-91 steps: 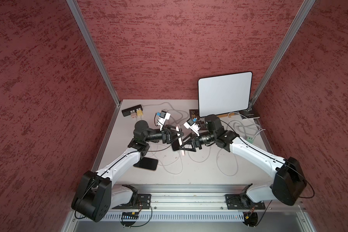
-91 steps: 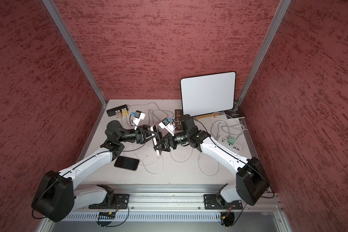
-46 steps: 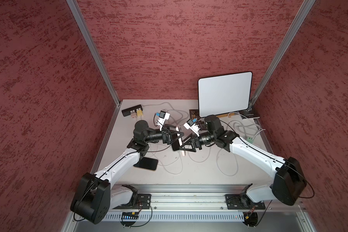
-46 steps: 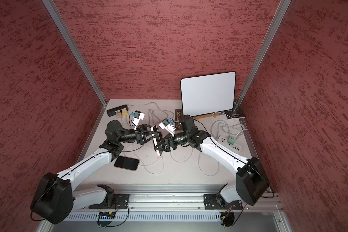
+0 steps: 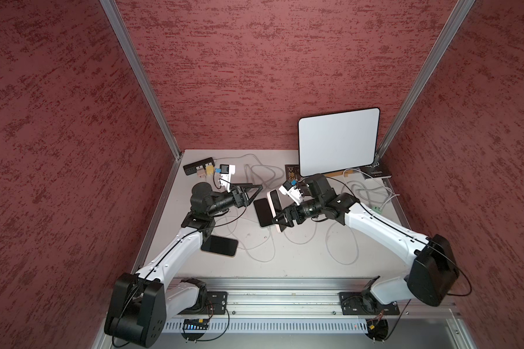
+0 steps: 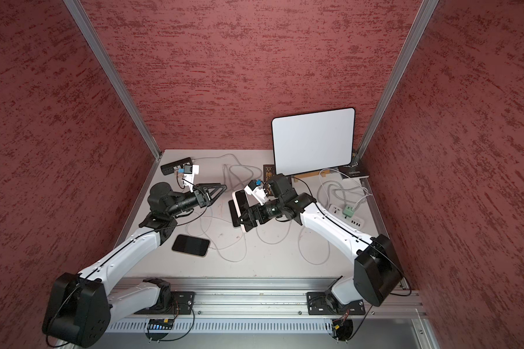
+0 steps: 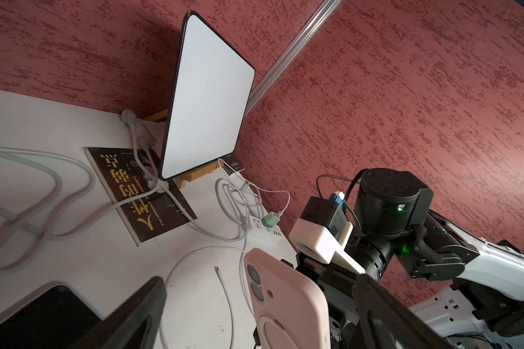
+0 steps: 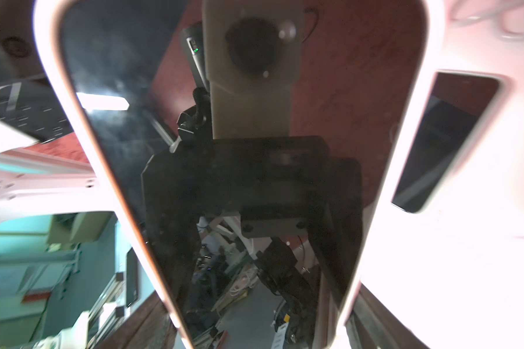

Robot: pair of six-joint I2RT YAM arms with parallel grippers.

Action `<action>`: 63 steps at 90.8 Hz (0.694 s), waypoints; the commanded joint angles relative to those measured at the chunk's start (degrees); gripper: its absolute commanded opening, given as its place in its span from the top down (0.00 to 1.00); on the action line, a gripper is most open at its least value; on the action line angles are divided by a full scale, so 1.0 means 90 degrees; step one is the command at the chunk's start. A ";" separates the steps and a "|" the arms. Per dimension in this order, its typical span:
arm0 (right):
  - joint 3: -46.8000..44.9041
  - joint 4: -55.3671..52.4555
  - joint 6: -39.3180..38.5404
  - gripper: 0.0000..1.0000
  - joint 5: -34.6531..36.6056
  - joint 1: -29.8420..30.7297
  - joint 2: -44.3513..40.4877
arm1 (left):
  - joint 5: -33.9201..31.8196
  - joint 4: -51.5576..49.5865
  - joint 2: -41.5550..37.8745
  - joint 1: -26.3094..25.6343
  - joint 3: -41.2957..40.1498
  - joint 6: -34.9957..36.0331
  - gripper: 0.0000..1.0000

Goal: Unplug the charging cable from the phone
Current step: Place the phone at the center of the board.

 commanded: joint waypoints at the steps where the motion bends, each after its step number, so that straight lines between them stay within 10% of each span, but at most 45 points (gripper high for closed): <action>1: 0.0385 -0.0746 0.0008 0.74 0.1217 0.0047 0.0186 | -0.0435 -0.0364 -0.0179 0.0028 -0.0044 0.0099 0.00; 63: 0.1173 -0.3073 -0.0184 0.69 0.4408 0.0051 0.1954 | -0.1381 -0.1412 -0.0581 -0.0048 0.0043 0.0601 0.00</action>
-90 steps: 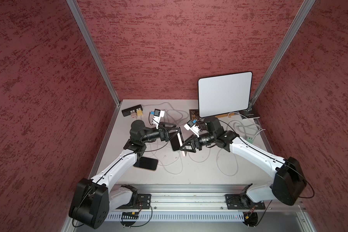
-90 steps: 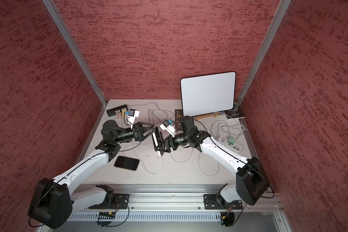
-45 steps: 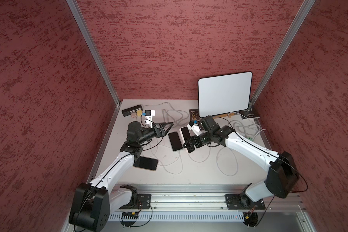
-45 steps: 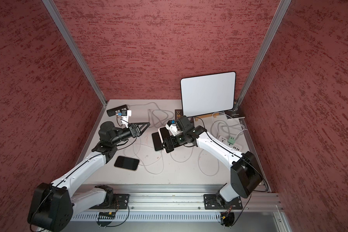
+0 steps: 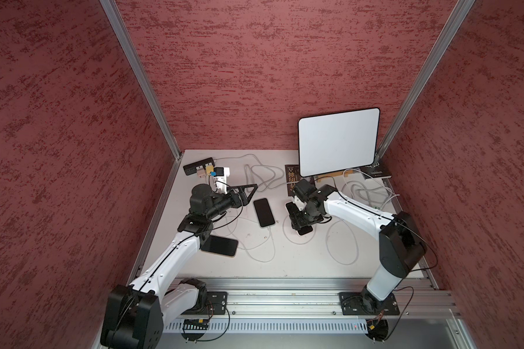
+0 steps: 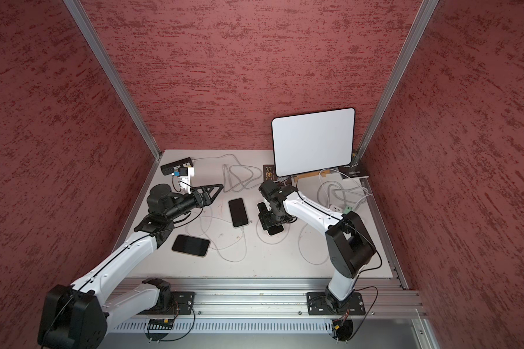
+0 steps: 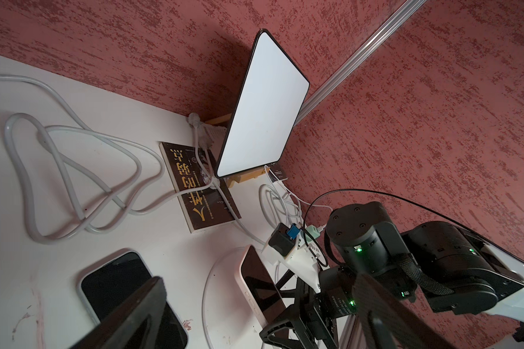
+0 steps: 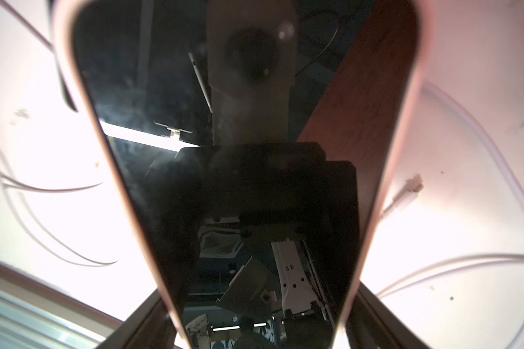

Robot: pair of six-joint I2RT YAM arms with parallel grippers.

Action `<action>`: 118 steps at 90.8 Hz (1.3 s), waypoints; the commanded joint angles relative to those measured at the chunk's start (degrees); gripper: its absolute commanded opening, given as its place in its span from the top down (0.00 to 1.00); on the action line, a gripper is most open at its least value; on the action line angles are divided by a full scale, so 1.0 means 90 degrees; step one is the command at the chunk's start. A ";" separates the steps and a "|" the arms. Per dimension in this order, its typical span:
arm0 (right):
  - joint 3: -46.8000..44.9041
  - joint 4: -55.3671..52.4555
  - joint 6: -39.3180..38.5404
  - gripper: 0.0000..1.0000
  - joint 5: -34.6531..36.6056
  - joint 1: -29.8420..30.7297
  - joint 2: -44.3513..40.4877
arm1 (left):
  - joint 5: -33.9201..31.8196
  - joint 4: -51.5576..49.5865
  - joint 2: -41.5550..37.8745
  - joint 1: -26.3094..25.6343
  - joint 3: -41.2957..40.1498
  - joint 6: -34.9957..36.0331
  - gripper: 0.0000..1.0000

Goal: Unplug the charging cable from the phone
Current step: Place the phone at the center of the board.

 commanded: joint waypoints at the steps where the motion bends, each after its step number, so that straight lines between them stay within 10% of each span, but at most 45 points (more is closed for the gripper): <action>1: 0.0271 -0.0259 -0.0147 0.69 0.0478 0.0049 0.0214 | -0.0189 -0.0176 -0.0130 -0.0037 0.0045 0.0192 0.00; 53: 0.0343 -0.0111 -0.0209 0.57 0.0451 0.0047 0.1194 | -0.0820 -0.0856 -0.0317 -0.0078 0.0193 0.0374 0.00; 84: 0.0456 -0.0123 -0.0177 0.19 0.0412 0.0045 0.0955 | -0.1355 -0.1234 -0.0532 -0.0087 0.0209 0.0413 0.00; 118: 0.0997 0.0024 -0.0082 0.01 0.0317 0.0256 0.0716 | -0.1847 -0.1561 -0.0827 -0.0034 0.0204 0.0387 0.00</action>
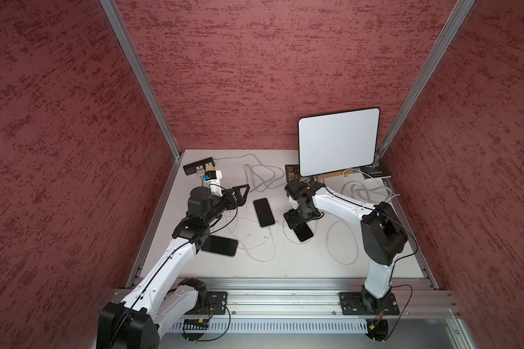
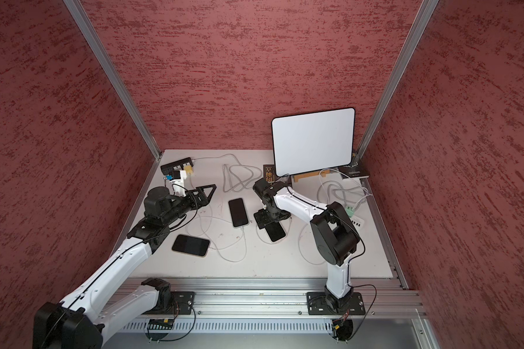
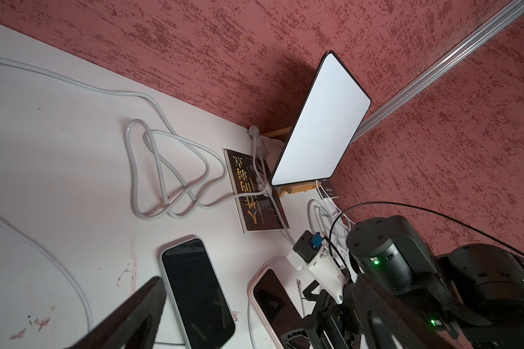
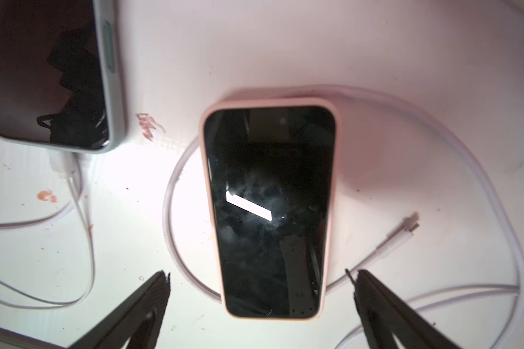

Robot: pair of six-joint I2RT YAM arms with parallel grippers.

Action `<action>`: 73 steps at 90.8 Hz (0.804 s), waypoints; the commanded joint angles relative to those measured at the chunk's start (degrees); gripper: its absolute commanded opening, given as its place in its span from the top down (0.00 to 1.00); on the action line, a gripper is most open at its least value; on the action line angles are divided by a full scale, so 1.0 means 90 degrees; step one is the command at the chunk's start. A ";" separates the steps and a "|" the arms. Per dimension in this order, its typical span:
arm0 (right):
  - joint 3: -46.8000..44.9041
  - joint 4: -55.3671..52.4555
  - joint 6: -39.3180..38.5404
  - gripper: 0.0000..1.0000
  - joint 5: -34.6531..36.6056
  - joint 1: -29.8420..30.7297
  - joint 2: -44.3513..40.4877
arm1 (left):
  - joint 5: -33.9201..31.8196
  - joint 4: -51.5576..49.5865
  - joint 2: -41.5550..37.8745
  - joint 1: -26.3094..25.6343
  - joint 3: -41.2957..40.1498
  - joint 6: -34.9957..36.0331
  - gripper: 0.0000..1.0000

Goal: Unplug the charging cable from the phone
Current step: Place the phone at the center of the board, then pick up the phone at the center of the board.

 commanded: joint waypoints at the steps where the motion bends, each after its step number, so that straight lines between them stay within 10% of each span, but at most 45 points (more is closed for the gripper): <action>1: 0.0198 0.0161 0.0079 0.01 0.0009 0.0172 -0.0080 | -0.0248 -0.0187 -0.0164 0.0022 0.0141 0.0066 0.00; 73: 0.1326 0.1734 0.1355 0.01 0.1045 0.1248 0.1000 | -0.0720 -0.0442 -0.0461 0.0111 0.0078 0.0027 0.00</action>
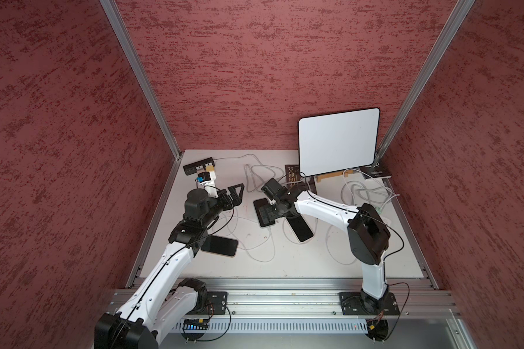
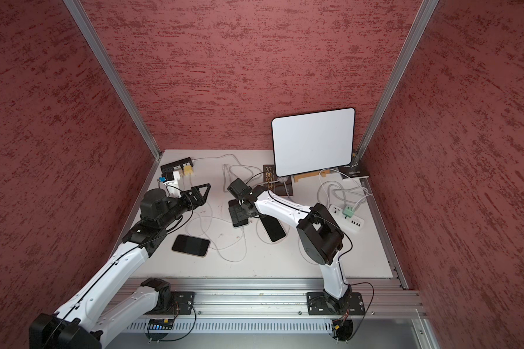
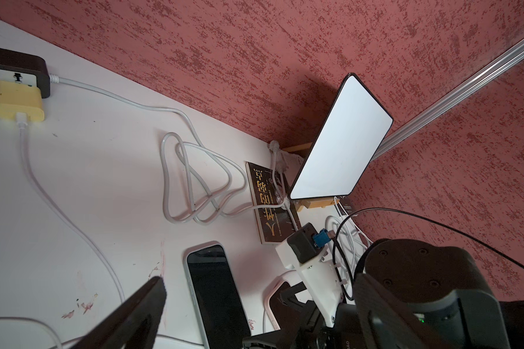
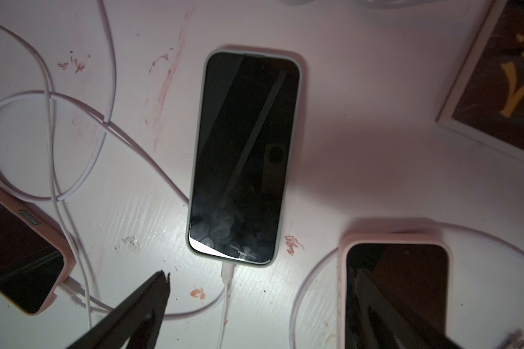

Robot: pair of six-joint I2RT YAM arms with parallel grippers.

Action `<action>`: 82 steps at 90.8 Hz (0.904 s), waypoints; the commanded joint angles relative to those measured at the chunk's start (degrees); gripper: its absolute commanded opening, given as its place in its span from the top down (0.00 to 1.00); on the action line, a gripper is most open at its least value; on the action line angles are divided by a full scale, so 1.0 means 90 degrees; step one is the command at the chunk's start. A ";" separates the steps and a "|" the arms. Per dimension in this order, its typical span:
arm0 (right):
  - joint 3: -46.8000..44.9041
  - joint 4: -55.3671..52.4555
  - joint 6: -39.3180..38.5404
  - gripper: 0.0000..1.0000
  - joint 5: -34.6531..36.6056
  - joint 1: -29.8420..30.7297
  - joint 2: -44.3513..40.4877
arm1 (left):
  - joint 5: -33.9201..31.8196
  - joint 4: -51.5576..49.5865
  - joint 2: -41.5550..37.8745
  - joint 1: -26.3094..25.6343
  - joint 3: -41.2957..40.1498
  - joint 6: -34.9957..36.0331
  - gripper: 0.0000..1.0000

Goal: Unplug the charging cable from the phone
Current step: Pick up the phone at the center of the board.

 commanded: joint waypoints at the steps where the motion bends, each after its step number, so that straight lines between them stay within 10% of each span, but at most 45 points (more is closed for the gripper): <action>1: 0.0272 0.0313 0.0204 0.01 0.0506 0.0141 0.0195 | -0.0115 -0.0085 -0.0129 0.0033 0.0085 0.0029 0.00; 82: 0.1317 0.0092 0.0093 0.01 0.0750 0.0346 0.1657 | -0.0128 -0.0133 -0.0153 0.0062 0.0054 0.0035 0.00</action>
